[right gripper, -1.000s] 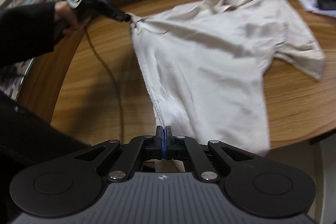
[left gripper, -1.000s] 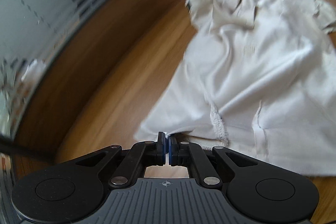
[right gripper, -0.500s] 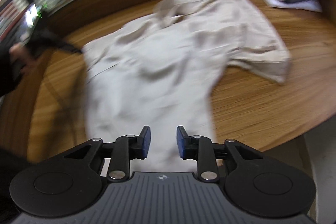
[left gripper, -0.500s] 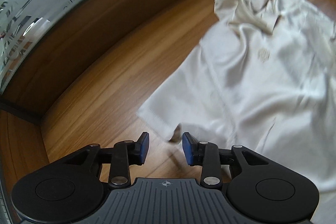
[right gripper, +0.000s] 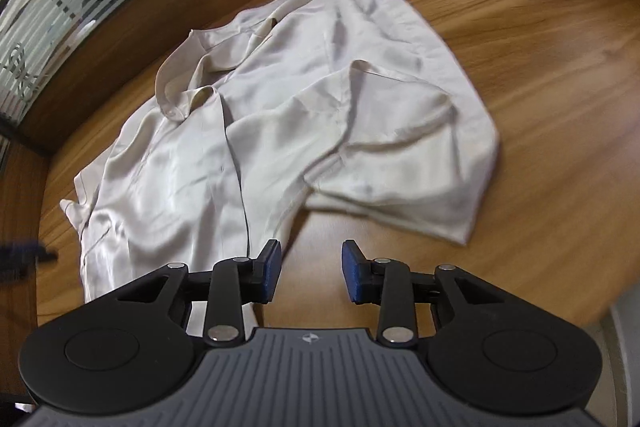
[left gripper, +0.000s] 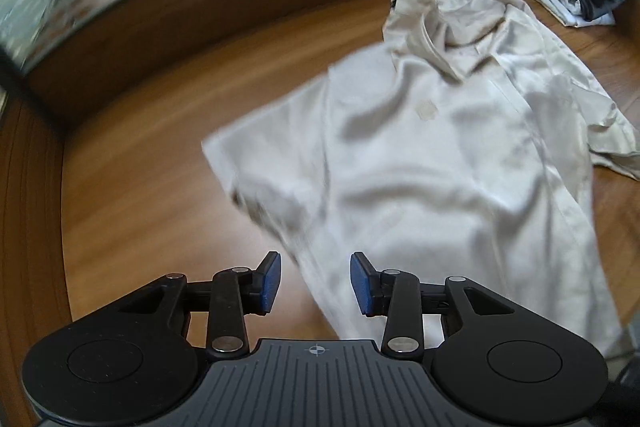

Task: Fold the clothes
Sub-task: 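Open both tools and lay the shirt flat on the desk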

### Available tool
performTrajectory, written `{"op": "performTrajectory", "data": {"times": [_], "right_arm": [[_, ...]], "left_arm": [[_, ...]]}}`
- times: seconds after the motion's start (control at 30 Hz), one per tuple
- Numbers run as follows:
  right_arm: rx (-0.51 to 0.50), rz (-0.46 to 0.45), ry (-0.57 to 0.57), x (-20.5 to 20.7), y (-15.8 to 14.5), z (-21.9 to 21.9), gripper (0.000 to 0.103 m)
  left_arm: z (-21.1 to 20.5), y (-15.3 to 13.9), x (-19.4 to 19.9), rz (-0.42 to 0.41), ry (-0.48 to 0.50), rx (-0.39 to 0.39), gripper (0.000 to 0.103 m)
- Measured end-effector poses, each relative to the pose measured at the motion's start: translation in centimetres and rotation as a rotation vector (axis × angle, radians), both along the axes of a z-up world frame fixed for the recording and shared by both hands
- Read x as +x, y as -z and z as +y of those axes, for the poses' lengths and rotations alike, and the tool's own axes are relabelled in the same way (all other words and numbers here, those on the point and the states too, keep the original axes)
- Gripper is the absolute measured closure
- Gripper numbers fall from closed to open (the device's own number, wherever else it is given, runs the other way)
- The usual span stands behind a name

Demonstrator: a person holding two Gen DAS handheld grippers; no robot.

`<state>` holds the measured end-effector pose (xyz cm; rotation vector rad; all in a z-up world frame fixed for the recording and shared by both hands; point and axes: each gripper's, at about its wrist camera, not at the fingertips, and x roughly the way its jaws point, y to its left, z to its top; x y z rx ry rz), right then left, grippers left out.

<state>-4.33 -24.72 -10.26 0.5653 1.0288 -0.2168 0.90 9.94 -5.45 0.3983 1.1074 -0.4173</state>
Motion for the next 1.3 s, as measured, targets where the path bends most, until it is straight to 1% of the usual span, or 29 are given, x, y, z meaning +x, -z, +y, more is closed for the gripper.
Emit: {"op": "performTrajectory", "data": {"times": [0.2,0.33,0.37,0.4,0.47,0.57,0.67,0.77,0.87,1.0,1.07,1.1,1.17,1.2,1.3], "right_arm": [[-0.011,0.032,-0.066,3.9,2.2,0.1,0.062],[-0.018,0.054,-0.110,6.5,3.7,0.2,0.063],[-0.020,0.059,-0.121,7.2,4.0,0.3,0.067],[-0.022,0.065,-0.132,7.8,4.4,0.3,0.082],[-0.025,0.075,-0.154,9.1,5.1,0.3,0.100],[-0.049,0.059,-0.166,8.3,4.6,0.6,0.100],[-0.054,0.051,-0.167,6.9,3.9,0.9,0.101],[-0.048,0.053,-0.143,4.4,3.2,1.0,0.101],[-0.053,0.060,-0.102,1.6,2.9,1.0,0.101],[-0.052,0.076,-0.020,-1.8,2.8,1.0,0.101],[-0.053,0.084,0.018,-3.4,2.9,1.0,0.101],[-0.058,0.089,0.037,-4.2,2.9,1.1,0.101],[-0.068,0.098,0.075,-5.7,2.9,1.3,0.101],[-0.073,0.103,0.093,-6.5,2.9,1.3,0.101],[-0.089,0.117,0.148,-8.9,2.8,1.3,0.101]], "left_arm": [[1.1,1.2,-6.1,0.049,-0.146,0.001,0.062],[2.5,1.4,-9.3,0.058,-0.246,-0.014,0.059],[2.9,1.4,-9.9,0.058,-0.267,-0.021,0.059],[3.3,1.4,-10.4,0.059,-0.286,-0.025,0.058],[4.0,1.6,-11.1,0.061,-0.319,-0.034,0.058],[4.6,1.6,-10.9,0.063,-0.328,-0.042,0.058],[4.5,1.5,-9.4,0.052,-0.307,-0.049,0.058],[3.9,1.4,-6.9,0.036,-0.270,-0.062,0.058],[3.1,1.5,-3.9,0.019,-0.239,-0.078,0.058],[2.2,1.5,0.6,0.011,-0.219,-0.132,0.058],[1.4,1.7,2.5,0.003,-0.191,-0.143,0.059],[0.9,2.1,3.4,0.009,-0.171,-0.136,0.059],[-0.1,3.1,5.0,0.031,-0.137,-0.106,0.067],[-0.3,3.5,5.7,0.044,-0.135,-0.099,0.076],[-0.9,4.9,7.4,0.081,-0.138,-0.091,0.078]]}}
